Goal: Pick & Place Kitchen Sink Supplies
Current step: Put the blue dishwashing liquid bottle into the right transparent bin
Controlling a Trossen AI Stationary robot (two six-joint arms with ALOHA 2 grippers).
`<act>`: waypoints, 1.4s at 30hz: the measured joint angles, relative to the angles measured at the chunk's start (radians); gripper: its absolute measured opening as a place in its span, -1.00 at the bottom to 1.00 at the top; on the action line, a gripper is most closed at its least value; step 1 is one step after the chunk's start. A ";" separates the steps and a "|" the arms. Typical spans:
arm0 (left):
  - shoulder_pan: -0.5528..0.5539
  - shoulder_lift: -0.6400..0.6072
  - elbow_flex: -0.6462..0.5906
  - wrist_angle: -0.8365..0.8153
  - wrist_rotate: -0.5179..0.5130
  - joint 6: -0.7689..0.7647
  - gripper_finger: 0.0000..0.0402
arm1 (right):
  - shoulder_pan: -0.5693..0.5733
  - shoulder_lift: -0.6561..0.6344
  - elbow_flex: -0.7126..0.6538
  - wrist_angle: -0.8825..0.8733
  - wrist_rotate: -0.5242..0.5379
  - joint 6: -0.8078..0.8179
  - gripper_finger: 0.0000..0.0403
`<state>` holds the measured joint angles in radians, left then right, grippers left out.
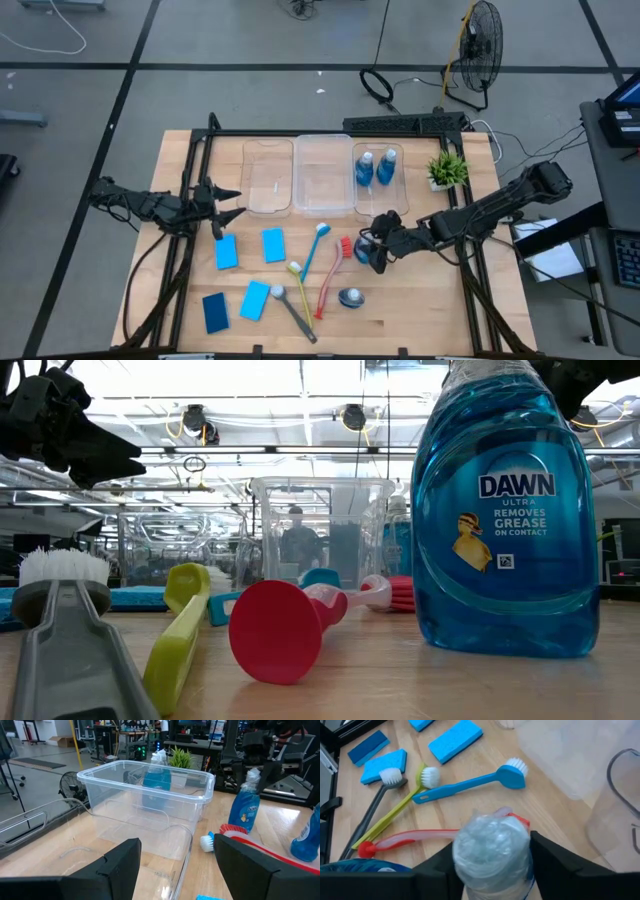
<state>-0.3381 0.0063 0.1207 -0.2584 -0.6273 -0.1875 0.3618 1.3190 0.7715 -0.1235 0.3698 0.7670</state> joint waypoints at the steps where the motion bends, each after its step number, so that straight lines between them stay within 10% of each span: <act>1: 0.000 0.000 0.000 0.000 0.000 0.000 0.26 | 0.000 0.000 0.000 0.000 0.000 0.000 -0.23; 12: 0.000 0.000 0.000 0.000 0.000 0.000 0.26 | 0.000 -0.033 0.000 -0.012 -0.008 0.000 -0.24; 42: 0.000 0.000 0.000 0.000 0.000 -0.005 0.26 | 0.000 -0.617 0.000 0.036 -0.213 -0.212 -0.24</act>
<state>-0.3378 0.0063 0.1207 -0.2581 -0.6273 -0.1922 0.3622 0.7016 0.7712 -0.0879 0.1564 0.5552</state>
